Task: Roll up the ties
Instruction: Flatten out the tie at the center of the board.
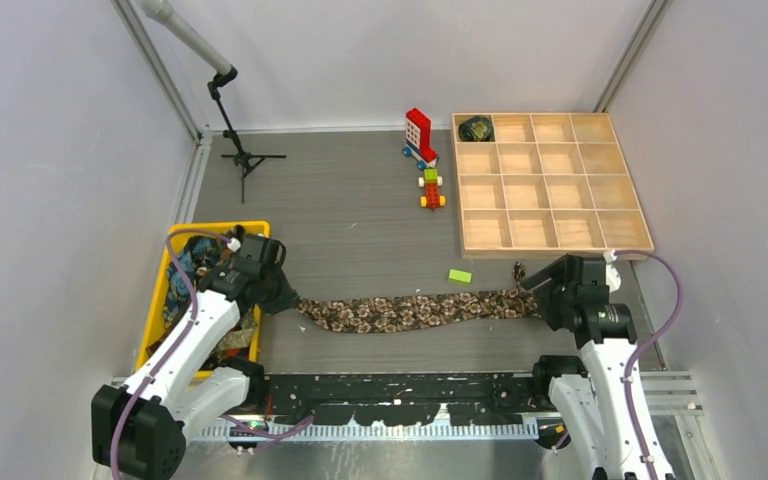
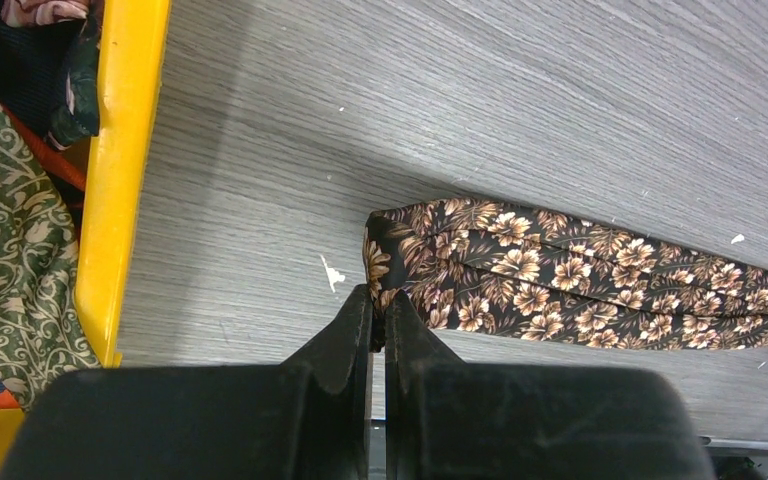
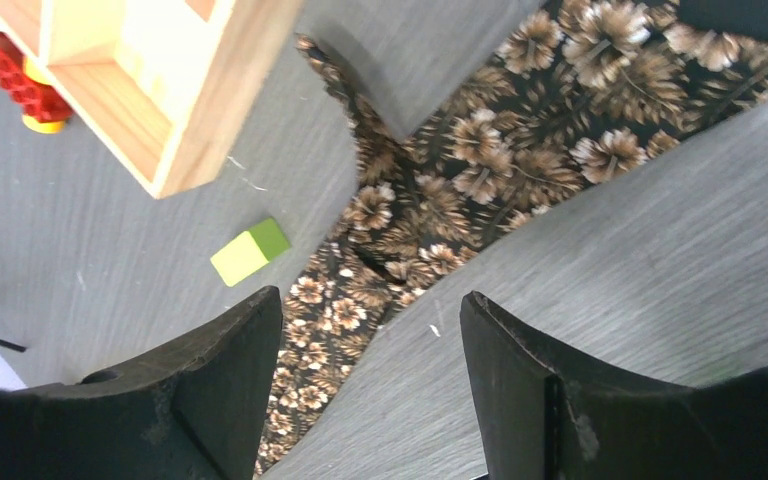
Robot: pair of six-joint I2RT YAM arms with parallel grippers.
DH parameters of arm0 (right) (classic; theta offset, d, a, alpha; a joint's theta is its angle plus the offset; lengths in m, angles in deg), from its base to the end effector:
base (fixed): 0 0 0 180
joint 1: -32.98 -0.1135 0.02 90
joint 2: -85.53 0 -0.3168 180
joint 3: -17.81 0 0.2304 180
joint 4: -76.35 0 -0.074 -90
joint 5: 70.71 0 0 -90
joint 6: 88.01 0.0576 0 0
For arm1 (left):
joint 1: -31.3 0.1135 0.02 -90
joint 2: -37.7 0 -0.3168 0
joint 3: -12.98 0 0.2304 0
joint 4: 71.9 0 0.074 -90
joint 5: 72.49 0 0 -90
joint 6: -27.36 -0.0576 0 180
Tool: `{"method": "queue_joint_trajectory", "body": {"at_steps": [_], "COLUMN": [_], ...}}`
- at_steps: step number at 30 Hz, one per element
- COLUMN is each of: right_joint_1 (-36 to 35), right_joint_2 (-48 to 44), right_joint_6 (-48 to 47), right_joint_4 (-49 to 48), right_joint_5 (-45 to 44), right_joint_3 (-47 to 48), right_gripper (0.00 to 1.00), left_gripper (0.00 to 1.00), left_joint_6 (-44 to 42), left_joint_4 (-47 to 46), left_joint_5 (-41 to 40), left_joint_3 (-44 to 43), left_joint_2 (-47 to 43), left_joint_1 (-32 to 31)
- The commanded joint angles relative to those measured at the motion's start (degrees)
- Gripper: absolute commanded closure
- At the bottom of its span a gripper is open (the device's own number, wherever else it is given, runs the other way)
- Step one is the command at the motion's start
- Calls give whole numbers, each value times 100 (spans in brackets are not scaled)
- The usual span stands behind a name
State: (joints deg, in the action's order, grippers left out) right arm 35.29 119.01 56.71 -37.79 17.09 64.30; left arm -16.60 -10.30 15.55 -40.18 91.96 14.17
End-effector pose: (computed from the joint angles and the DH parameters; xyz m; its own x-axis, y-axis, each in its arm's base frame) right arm 0.0596 -0.0046 0.2353 -0.4082 0.8329 -0.3738 0.6868 0.5499 0.4753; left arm 0.1207 -0.0351 0.2493 -0.7906 -0.5091 -0.3403 -0.4173 0.8546 -0.3091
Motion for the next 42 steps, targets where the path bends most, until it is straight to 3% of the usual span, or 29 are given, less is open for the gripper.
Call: {"method": "queue_joint_trajectory", "body": {"at_steps": [1,5,7,11,14,19,27,35,40,42], "right_joint_1": [-36,-46,-55,-80,-154,-310,-786,-893,-897,-908], "right_joint_2": [390,790,991,1648,2122,2844,4260,4855,4848,4817], "right_joint_6": [-349,-390,-332,-316,-390,-549,-763,-818,-823,-840], "right_joint_4": [-253,-357,-368,-186,-91,-100,58,0,89,150], "right_joint_5": [139,323,145,-416,-681,-932,-1465,-1924,-2074,-2154], "right_joint_3": [574,628,618,903,1160,1536,2156,2208,2205,2242], "right_gripper": [30,32,37,40,41,40,45,77,85,93], "left_gripper": [100,93,83,54,46,49,58,63,66,68], "left_joint_6": [-125,-224,-272,-398,-499,-597,-822,-974,-956,-933], "left_joint_4": [33,187,230,312,399,161,-805,-1148,-1384,-1457], "left_joint_5": [-201,-327,-333,-334,-402,-218,1108,1296,1226,1170], "left_joint_3": [-154,-340,-428,-651,-805,-746,-386,-359,-266,-263], "left_joint_2": [-7,-4,-19,-46,-112,-257,492,1391,1757,1926], "left_joint_1": [22,24,24,25,25,25,-13,-175,-194,-195]}}
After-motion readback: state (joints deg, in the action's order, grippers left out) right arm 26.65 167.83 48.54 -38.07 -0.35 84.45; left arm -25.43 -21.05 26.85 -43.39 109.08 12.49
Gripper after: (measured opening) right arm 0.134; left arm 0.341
